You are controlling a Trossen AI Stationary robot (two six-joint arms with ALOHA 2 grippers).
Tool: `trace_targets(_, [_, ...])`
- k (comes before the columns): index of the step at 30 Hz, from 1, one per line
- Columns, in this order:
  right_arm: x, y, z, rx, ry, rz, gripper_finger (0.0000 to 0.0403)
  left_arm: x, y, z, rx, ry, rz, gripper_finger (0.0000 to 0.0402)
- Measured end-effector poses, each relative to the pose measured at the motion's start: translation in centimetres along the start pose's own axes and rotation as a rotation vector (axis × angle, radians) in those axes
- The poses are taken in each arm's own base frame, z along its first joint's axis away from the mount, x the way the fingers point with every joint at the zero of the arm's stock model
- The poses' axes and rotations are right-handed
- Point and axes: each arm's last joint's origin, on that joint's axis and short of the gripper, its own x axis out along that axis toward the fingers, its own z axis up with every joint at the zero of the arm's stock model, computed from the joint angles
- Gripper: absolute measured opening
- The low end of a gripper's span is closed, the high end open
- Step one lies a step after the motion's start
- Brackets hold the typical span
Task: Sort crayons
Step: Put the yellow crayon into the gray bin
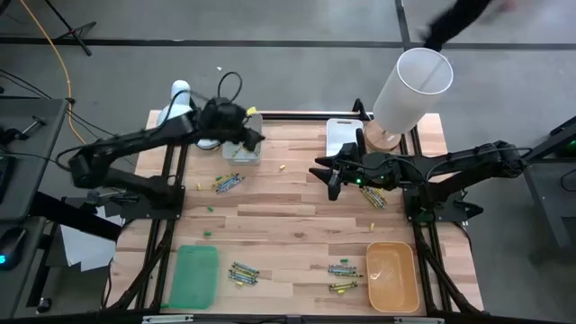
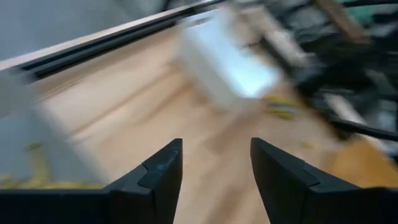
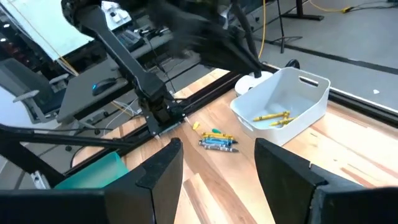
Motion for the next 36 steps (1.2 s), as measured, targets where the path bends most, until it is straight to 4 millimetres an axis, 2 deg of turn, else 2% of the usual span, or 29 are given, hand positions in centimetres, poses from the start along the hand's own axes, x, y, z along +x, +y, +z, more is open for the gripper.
trace_targets(4, [0.0,-0.1,-0.3,-0.010,0.035,0.008,0.0192,-3.0,-4.3,-3.0,0.107,-0.116,-0.207,0.0168])
trace_targets(8, [0.0,-0.1,-0.5,-0.016,0.063,0.024,0.0192,-4.9,-6.6,-6.2,0.150,-0.256,-0.370,0.0169])
trace_targets(14, [0.0,0.1,-0.5,-0.014,0.088,0.074,0.0192,-5.7,-7.5,-8.4,0.236,-0.383,-0.471,0.0170])
trace_targets(25, [-0.1,0.3,-0.9,0.000,0.173,0.181,0.0192,-5.1,-7.5,-8.9,0.576,-0.431,-0.394,0.0170])
trace_targets(28, [-0.3,-0.4,-2.0,0.035,0.295,0.101,0.0192,-5.1,-7.5,-8.9,0.610,-0.434,-0.386,0.0170])
trace_targets(30, [-0.7,-1.4,-3.3,0.054,0.423,-0.013,0.0192,-5.1,-7.5,-8.9,0.603,-0.436,-0.380,0.0170])
trace_targets(34, [-1.9,-4.2,-7.0,0.142,0.666,-0.314,0.0192,-5.0,-7.4,-9.0,0.582,-0.417,-0.366,0.0170])
trace_targets(36, [-2.6,-5.6,-8.9,0.221,0.731,-0.454,0.0192,-4.9,-7.3,-9.1,0.576,-0.403,-0.358,0.0170])
